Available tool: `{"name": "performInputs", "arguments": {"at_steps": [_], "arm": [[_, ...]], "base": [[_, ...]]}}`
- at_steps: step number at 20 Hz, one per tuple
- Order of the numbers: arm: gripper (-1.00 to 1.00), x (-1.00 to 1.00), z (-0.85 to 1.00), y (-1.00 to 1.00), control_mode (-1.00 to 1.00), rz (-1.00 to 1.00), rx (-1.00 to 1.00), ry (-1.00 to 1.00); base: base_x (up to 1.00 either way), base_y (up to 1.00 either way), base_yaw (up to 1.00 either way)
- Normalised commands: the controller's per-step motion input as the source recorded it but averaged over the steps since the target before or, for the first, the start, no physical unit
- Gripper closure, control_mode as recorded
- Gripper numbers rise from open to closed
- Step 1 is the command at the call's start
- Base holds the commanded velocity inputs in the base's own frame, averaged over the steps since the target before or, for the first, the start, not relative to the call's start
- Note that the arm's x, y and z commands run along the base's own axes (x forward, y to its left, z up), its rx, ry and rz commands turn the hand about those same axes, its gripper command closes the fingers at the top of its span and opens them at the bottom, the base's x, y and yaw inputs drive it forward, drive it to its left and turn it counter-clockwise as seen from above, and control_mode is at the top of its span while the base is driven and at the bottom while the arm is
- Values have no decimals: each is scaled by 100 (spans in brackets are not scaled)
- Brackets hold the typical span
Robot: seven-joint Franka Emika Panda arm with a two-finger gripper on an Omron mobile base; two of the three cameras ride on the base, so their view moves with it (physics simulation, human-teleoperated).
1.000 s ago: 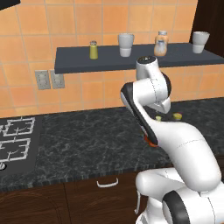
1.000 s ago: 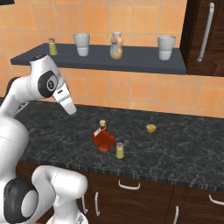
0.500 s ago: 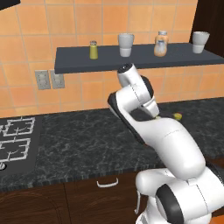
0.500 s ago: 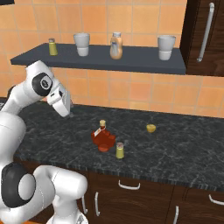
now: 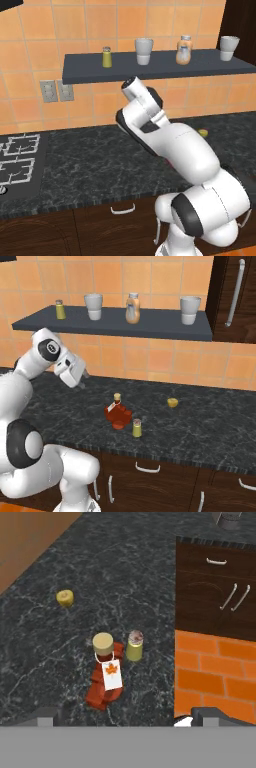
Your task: Put the shaker and condiment bottle from the counter next to their counterparts in the cabinet.
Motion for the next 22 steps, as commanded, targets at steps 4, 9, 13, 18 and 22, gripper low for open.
{"name": "performInputs", "arguments": {"at_steps": [4, 9, 13, 18, 22], "arm": [[-100, 13, -6, -5, -100, -13, 0, 5], [-100, 6, -11, -6, -100, -6, 0, 6], [-100, 0, -21, -14, -100, 0, 0, 0], [-100, 0, -34, -23, -100, 3, -1, -3], [-100, 0, -40, -22, -100, 3, -6, -7]], "base": [[0, 0, 0], [0, 0, 0], [0, 0, 0], [0, 0, 0], [0, 0, 0]]}}
